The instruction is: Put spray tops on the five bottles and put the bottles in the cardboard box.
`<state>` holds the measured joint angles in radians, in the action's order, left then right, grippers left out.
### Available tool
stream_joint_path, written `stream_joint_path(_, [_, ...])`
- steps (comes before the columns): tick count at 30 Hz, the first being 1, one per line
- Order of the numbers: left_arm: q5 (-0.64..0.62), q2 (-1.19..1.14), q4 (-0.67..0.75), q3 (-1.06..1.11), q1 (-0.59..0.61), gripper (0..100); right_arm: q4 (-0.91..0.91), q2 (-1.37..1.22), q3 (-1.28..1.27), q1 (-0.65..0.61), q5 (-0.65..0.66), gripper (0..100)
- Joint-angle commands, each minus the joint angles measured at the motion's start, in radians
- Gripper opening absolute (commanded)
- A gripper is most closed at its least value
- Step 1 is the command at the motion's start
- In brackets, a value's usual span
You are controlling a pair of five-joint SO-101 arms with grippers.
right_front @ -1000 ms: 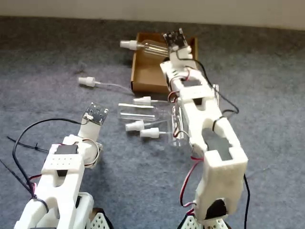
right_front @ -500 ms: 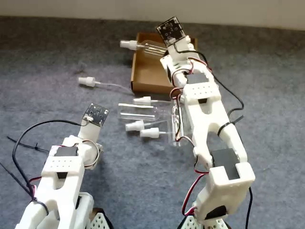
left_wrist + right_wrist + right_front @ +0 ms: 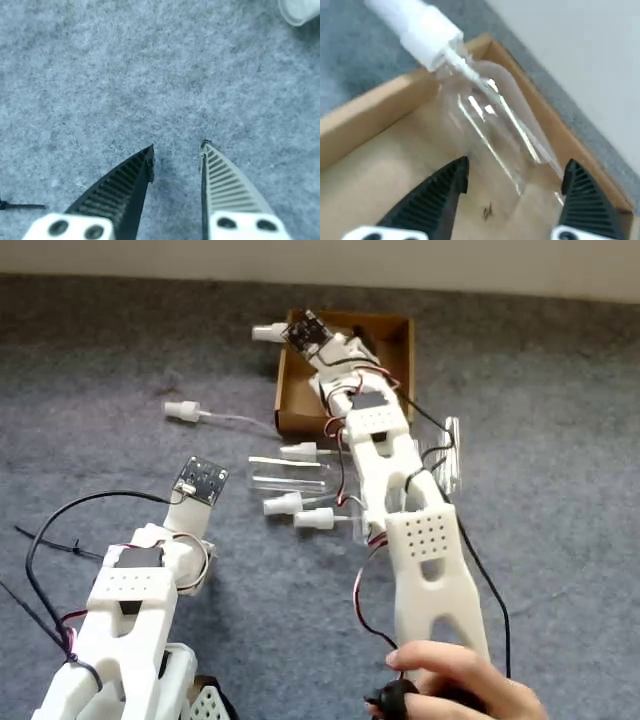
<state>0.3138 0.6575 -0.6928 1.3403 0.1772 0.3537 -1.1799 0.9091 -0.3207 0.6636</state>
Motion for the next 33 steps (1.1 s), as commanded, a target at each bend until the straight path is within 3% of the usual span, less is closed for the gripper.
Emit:
stream_joint_path(1, [0.011, -0.002, -0.002, 0.008, -0.018, 15, 0.002, -0.209, 0.326, 0.005, 0.011, 27.3])
stream_joint_path(9, [0.009, -0.002, -0.003, 0.01, -0.016, 15, -0.001, -0.506, 0.705, 0.007, 0.011, 27.1])
stream_joint_path(15, [0.009, -0.002, -0.005, 0.01, -0.018, 15, -0.001, -0.513, 0.705, 0.007, 0.012, 26.1])
stream_joint_path(21, [0.008, -0.002, -0.005, 0.01, -0.018, 15, 0.001, -0.513, 0.707, 0.028, 0.011, 1.5])
stream_joint_path(26, [0.008, -0.002, -0.005, 0.01, -0.018, 15, 0.005, -0.512, 0.708, 0.056, 0.005, 0.5])
stream_joint_path(28, [0.008, -0.002, -0.005, 0.01, -0.018, 15, 0.007, -0.512, 0.708, 0.073, -0.051, 0.5])
stream_joint_path(31, [0.008, -0.002, -0.005, 0.01, -0.018, 15, 0.015, -0.501, 0.765, 0.12, -0.242, 0.5])
stream_joint_path(33, [0.008, -0.002, -0.003, 0.01, -0.018, 15, 0.117, -0.481, 0.845, 0.147, -0.374, 0.5])
